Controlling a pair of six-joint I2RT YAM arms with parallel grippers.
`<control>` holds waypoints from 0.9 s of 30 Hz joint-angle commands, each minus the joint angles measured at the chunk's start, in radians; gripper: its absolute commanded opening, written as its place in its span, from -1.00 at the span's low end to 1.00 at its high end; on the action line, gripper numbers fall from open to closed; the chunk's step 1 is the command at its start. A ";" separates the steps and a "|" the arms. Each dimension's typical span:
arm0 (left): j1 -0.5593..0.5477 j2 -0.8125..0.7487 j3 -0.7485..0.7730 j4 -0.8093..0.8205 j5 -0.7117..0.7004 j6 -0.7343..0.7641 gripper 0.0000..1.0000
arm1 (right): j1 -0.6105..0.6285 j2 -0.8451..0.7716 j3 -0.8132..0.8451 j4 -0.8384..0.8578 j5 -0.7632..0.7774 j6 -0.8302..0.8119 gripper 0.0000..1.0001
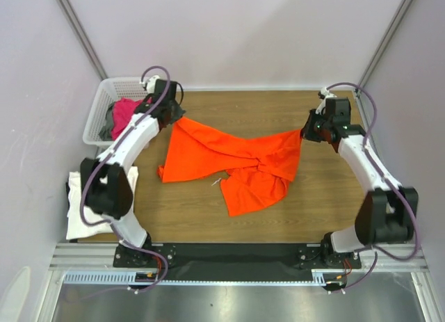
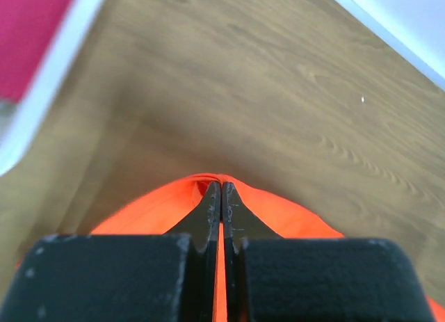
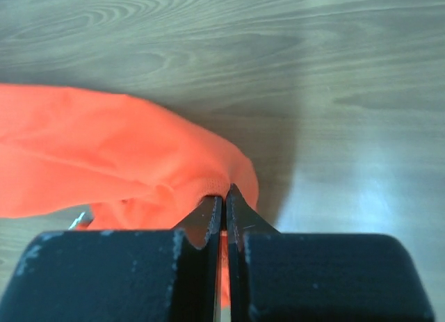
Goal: Fold and stack the t-shirts
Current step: Flatten the tshirt out
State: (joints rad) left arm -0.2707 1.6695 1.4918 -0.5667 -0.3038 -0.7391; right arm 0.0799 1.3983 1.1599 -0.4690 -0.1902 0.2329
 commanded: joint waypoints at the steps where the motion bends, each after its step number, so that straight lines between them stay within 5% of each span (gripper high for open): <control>1: -0.009 0.071 0.094 0.287 -0.020 0.036 -0.99 | -0.037 0.153 0.023 0.188 -0.100 -0.012 -1.00; 9: -0.001 0.478 0.421 0.212 -0.121 0.036 -0.99 | -0.104 0.542 0.336 0.230 -0.118 0.005 -1.00; 10: -0.001 0.496 0.456 0.218 -0.094 0.062 -0.84 | -0.114 0.577 0.374 0.216 -0.126 0.008 -1.00; 11: 0.002 0.513 0.482 0.205 -0.084 0.069 -0.02 | -0.120 0.614 0.423 0.198 -0.144 0.014 -0.88; 12: 0.004 0.536 0.510 0.182 -0.080 0.069 0.48 | -0.127 0.664 0.507 0.137 -0.153 0.019 -0.75; 13: 0.005 0.541 0.556 0.144 -0.063 0.078 0.80 | -0.129 0.683 0.549 0.107 -0.164 0.014 -0.55; 14: 0.005 0.538 0.571 0.133 -0.055 0.093 0.99 | -0.129 0.691 0.575 0.083 -0.185 0.011 0.08; 16: 0.004 0.489 0.570 0.114 -0.008 0.157 1.00 | -0.127 0.665 0.599 0.050 -0.213 0.014 0.52; 17: 0.002 0.461 0.558 0.100 0.000 0.176 1.00 | -0.127 0.645 0.597 0.040 -0.224 0.022 0.99; 22: -0.009 0.171 0.261 0.018 0.042 0.250 0.99 | -0.115 0.437 0.485 -0.105 -0.210 0.069 1.00; 27: -0.009 -0.077 -0.106 -0.084 0.008 0.182 1.00 | 0.041 0.173 0.092 -0.105 -0.167 0.158 0.97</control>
State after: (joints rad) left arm -0.2749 1.7203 1.5352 -0.5549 -0.2848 -0.5423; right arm 0.0158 1.7031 1.3869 -0.5098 -0.3611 0.3168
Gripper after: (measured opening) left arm 0.996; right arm 0.990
